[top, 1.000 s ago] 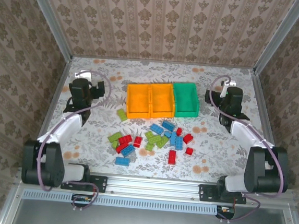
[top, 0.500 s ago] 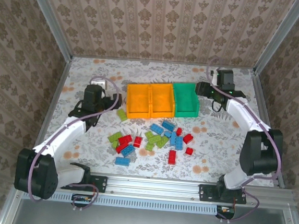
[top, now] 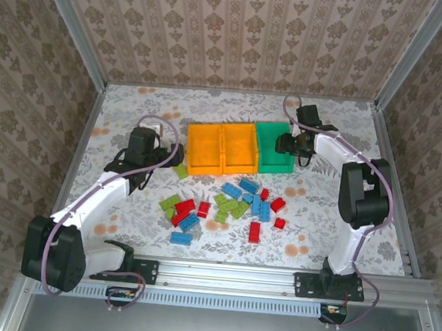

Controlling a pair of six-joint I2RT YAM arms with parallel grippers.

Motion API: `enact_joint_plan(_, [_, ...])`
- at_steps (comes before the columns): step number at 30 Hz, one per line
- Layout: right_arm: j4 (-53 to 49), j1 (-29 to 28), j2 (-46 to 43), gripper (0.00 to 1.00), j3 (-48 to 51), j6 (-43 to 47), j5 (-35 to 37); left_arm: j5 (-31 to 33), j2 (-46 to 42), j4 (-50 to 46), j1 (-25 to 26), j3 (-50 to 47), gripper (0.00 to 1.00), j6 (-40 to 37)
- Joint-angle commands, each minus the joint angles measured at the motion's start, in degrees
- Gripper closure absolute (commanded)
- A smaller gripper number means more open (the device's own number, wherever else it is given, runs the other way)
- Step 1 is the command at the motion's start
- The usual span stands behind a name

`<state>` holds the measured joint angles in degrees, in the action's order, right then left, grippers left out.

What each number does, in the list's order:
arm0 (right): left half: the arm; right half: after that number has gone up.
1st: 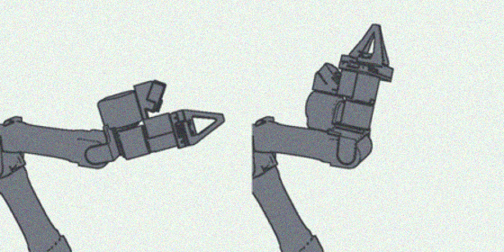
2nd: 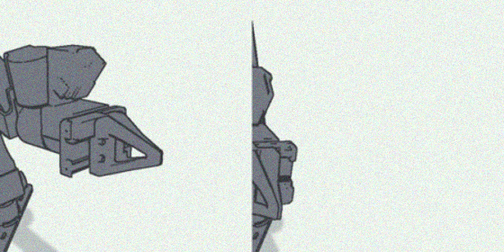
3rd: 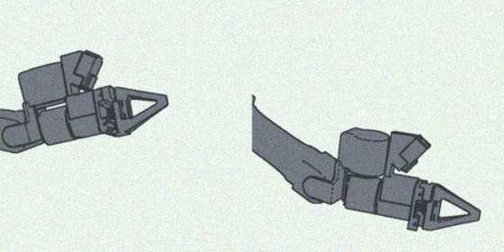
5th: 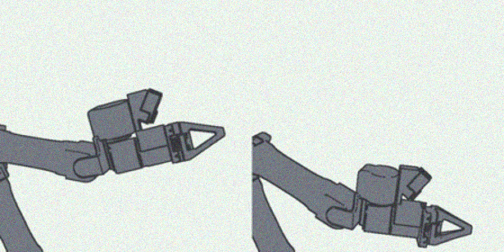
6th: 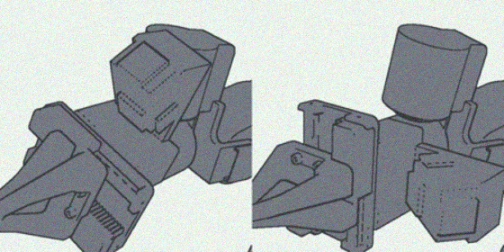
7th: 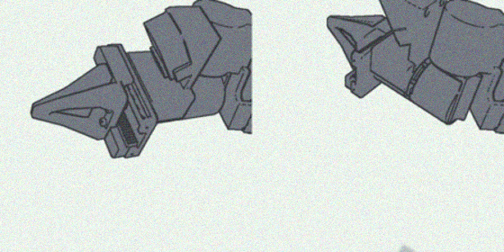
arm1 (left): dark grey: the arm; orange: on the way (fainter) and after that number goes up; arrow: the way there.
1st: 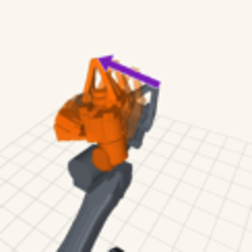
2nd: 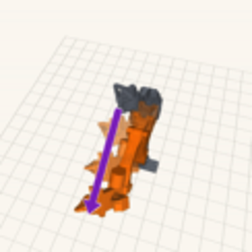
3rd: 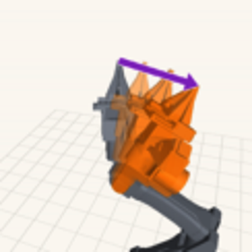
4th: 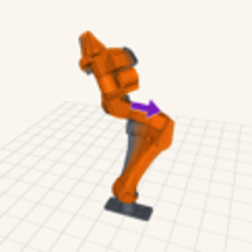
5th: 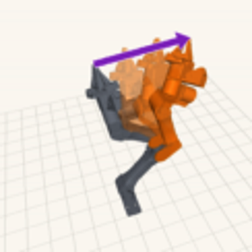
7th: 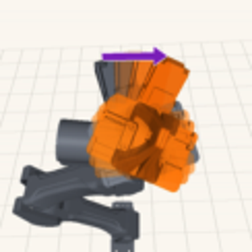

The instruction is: Sort the legos into containers by color

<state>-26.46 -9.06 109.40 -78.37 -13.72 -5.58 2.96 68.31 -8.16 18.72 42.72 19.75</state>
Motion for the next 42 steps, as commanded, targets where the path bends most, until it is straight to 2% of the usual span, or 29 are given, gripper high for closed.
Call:
enact_joint_plan(1, [-3.1,-0.4,2.4,0.42,-2.0,-0.6,2.4,0.3,0.1,-1.9,0.1,-1.0,0.0,0.8])
enact_joint_plan(4, [-2.6,-0.4,2.9,0.5,-1.8,-0.8,2.9,1.0,-0.4,-2.5,-0.3,-1.1,0.0,1.0])
enact_joint_plan(9, [-1.9,-0.2,2.2,0.74,-0.7,-1.6,5.6,1.5,-1.3,-4.0,-1.9,-1.8,0.0,2.2])
enact_joint_plan(15, [-0.7,0.9,0.1,0.83,1.8,-1.8,7.7,1.5,-3.0,-5.7,-4.1,-3.1,0.0,3.9])
enact_joint_plan(21, [0.6,1.9,-2.2,0.82,4.4,-0.1,7.8,1.7,-3.9,-7.7,-5.7,-3.8,0.0,3.6])
enact_joint_plan(33, [1.4,2.2,-5.3,0.76,6.9,4.6,8.0,-6.4,2.8,-6.3,-6.5,-1.7,0.0,5.4])
enact_joint_plan(39, [2.8,2.2,-6.4,0.82,8.9,9.4,6.2,-6.1,2.0,-6.1,-6.5,-2.2,0.0,5.3])
enact_joint_plan(42, [2.5,2.3,-6.4,0.81,9.0,10.1,6.8,-7.2,2.4,-5.6,-6.5,-2.5,0.0,5.7])
